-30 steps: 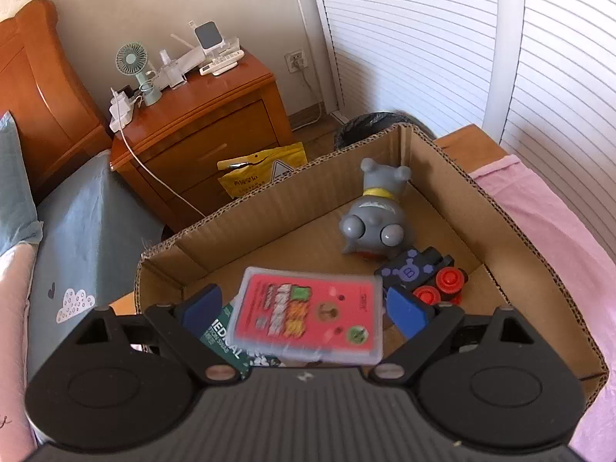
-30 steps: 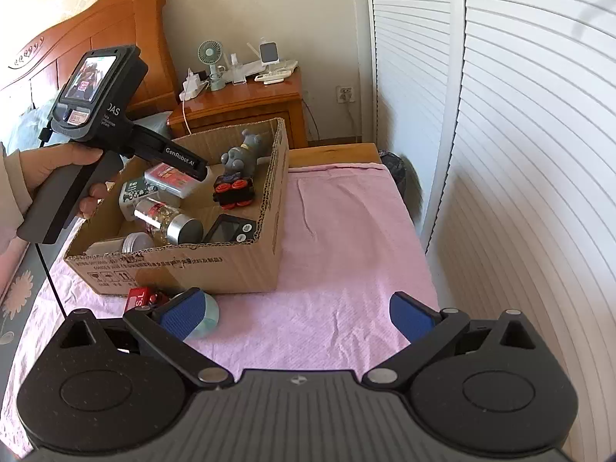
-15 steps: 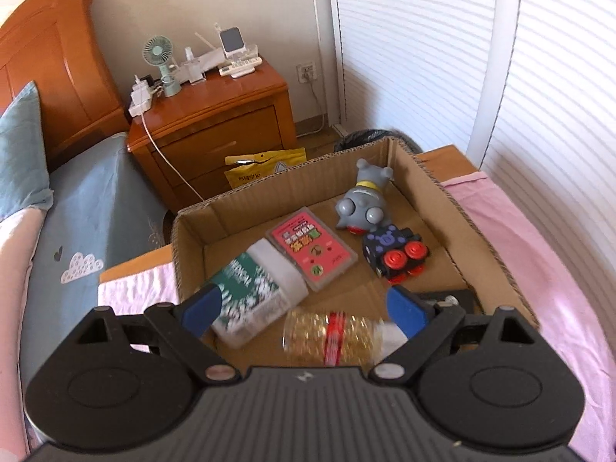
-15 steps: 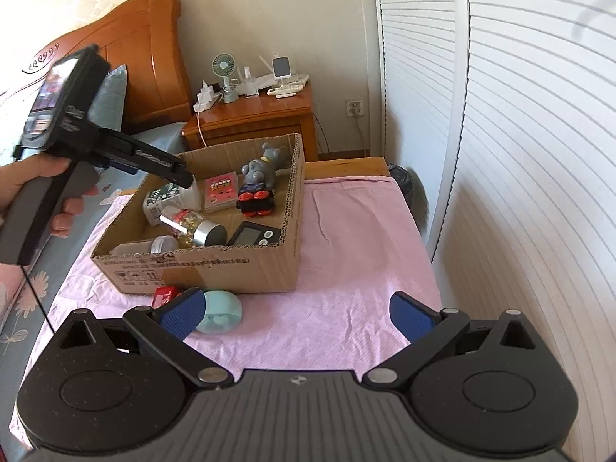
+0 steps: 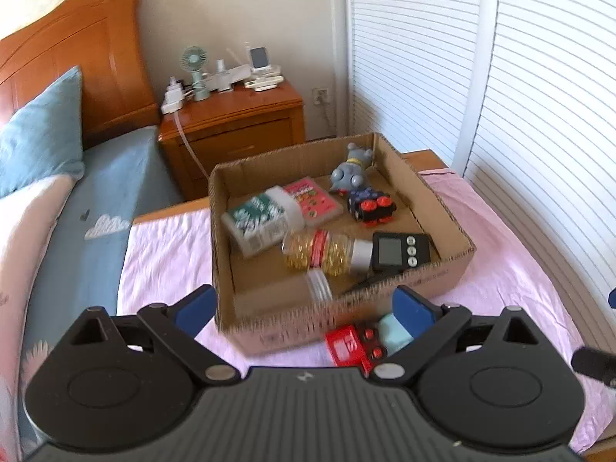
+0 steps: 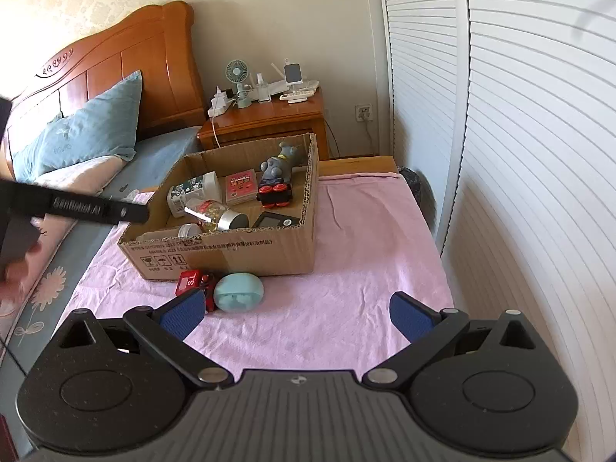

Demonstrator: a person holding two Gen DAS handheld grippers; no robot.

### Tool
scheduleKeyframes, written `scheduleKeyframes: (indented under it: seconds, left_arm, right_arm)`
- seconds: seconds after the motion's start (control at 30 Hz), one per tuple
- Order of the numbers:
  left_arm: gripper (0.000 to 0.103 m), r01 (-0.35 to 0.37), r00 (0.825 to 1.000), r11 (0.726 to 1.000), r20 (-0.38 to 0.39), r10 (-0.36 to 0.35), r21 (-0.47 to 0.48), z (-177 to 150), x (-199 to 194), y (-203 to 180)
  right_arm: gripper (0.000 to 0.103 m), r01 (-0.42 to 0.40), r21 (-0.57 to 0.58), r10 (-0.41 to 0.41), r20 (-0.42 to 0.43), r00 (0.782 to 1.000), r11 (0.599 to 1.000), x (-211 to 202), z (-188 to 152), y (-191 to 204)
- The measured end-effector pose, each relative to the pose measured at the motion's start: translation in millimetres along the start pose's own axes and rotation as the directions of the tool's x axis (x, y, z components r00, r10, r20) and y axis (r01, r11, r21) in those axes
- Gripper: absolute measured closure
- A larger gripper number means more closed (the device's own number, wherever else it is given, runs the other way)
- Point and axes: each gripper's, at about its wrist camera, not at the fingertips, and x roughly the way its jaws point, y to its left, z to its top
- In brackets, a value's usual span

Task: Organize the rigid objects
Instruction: 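Move left tool to the red TS train while right tool approaches the light blue case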

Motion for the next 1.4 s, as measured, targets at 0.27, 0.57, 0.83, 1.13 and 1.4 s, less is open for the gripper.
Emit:
scheduleKeyframes:
  seconds: [0.27, 0.57, 0.83, 1.13, 1.4]
  left_arm:
    - [0.005, -0.028, 0.999, 0.995, 0.035, 0.031, -0.091, -57, -1, -5]
    - [0.005, -0.028, 1.0, 0.982, -0.006, 0.027, -0.188, -91, 35, -10]
    - [0.005, 0.009, 0.998, 0.983, -0.052, -0.019, -0.182, -96, 69, -21]
    - [0.005, 0.022, 0.998, 0.977, -0.049, -0.034, -0.21, -92, 91, -20]
    - [0.004, -0.021, 0.998, 0.974, -0.06, 0.007, -0.226, -97, 95, -6]
  right_arm:
    - [0.0, -0.011, -0.011, 0.011, 0.002, 1.0, 1.0, 7, -10, -3]
    - [0.0, 0.015, 0.011, -0.015, -0.075, 0.997, 1.0, 46, -13, 0]
    - [0.0, 0.039, -0.043, -0.044, -0.113, 0.993, 0.998, 75, -23, 4]
    - [0.0, 0.028, -0.067, -0.037, -0.145, 0.989, 0.997, 93, -22, 4]
    - [0.0, 0.029, -0.095, -0.044, -0.165, 0.985, 0.995, 103, -21, 12]
